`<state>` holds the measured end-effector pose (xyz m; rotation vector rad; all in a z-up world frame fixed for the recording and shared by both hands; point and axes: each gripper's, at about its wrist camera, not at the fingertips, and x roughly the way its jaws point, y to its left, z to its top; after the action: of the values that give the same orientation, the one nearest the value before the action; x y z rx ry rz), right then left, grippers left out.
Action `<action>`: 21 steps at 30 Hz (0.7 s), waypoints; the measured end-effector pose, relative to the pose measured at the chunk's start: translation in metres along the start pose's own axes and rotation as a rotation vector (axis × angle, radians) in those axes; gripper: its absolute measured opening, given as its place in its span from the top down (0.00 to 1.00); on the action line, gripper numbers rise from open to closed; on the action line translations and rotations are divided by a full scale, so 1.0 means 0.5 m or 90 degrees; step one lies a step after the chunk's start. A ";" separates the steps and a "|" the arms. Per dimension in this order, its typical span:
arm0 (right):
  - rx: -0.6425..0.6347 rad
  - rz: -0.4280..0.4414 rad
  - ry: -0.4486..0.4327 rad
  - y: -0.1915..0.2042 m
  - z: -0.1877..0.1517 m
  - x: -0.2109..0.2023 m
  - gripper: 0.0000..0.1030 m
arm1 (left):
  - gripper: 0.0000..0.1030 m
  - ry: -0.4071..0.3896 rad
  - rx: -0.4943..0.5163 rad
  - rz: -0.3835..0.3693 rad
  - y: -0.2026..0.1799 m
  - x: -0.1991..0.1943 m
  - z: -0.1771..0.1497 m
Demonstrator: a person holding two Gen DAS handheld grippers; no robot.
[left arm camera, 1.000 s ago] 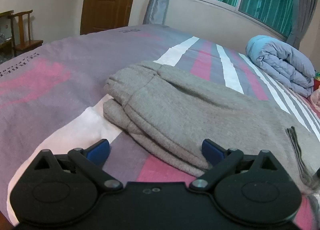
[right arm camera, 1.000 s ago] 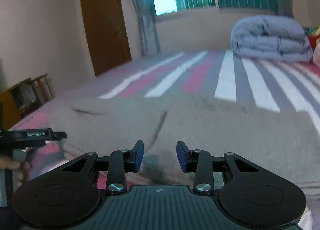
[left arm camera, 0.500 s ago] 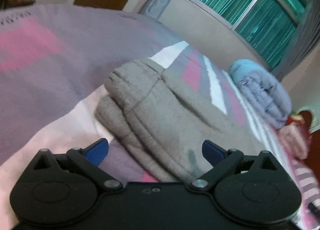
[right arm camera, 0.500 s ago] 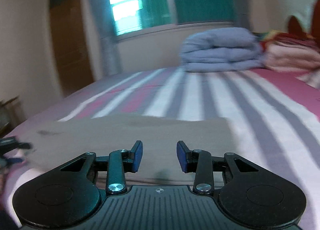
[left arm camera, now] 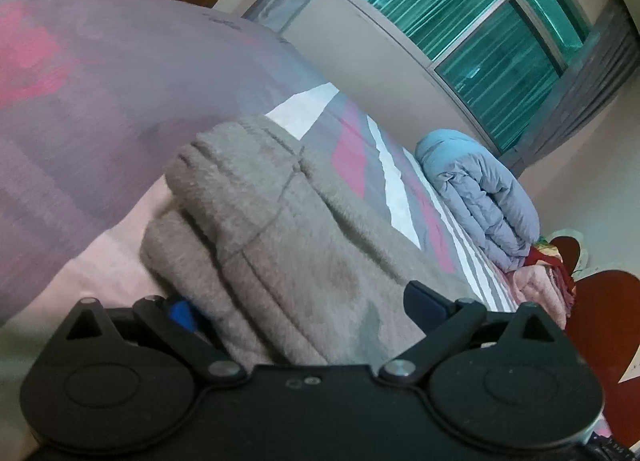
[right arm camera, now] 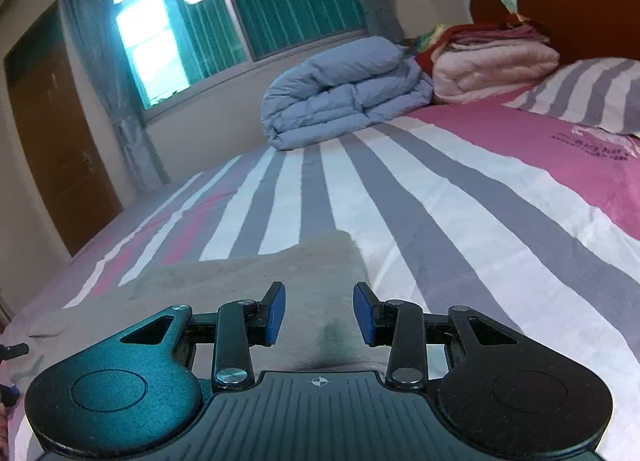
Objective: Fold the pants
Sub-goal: 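Grasp the sweatpants cuff end with the left tool and lift it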
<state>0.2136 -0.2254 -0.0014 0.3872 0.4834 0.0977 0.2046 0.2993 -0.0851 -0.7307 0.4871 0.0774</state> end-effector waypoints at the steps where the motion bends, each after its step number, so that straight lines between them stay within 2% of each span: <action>1: 0.006 -0.003 0.002 0.000 0.000 0.002 0.63 | 0.10 -0.004 0.002 -0.001 -0.001 0.004 0.000; 8: 0.002 -0.017 0.008 -0.006 0.006 0.016 0.63 | 0.10 -0.017 0.003 -0.014 0.002 0.002 -0.003; 11: 0.013 -0.027 0.011 -0.007 0.008 0.019 0.63 | 0.13 -0.020 0.004 -0.009 0.004 -0.003 -0.006; 13: 0.022 -0.033 0.008 -0.011 0.012 0.019 0.63 | 0.21 -0.025 -0.004 -0.002 0.010 -0.007 -0.005; 14: 0.023 -0.036 0.007 -0.012 0.014 0.017 0.63 | 0.30 -0.028 -0.009 0.002 0.012 -0.010 -0.005; 15: 0.022 -0.038 0.005 -0.013 0.016 0.015 0.63 | 0.47 -0.036 -0.022 0.011 0.020 -0.015 -0.006; 17: 0.018 -0.040 0.003 -0.020 0.021 0.010 0.63 | 0.67 -0.043 -0.062 0.010 0.042 -0.021 -0.009; 18: 0.017 -0.043 0.003 -0.023 0.023 0.008 0.63 | 0.72 -0.044 -0.079 -0.006 0.052 -0.022 -0.010; 21: 0.027 -0.061 0.002 -0.043 0.023 0.000 0.63 | 0.76 -0.050 -0.074 -0.003 0.046 -0.025 -0.012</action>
<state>0.2192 -0.2491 -0.0004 0.4041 0.5063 -0.0043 0.1858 0.3138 -0.0978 -0.8395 0.4080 0.1299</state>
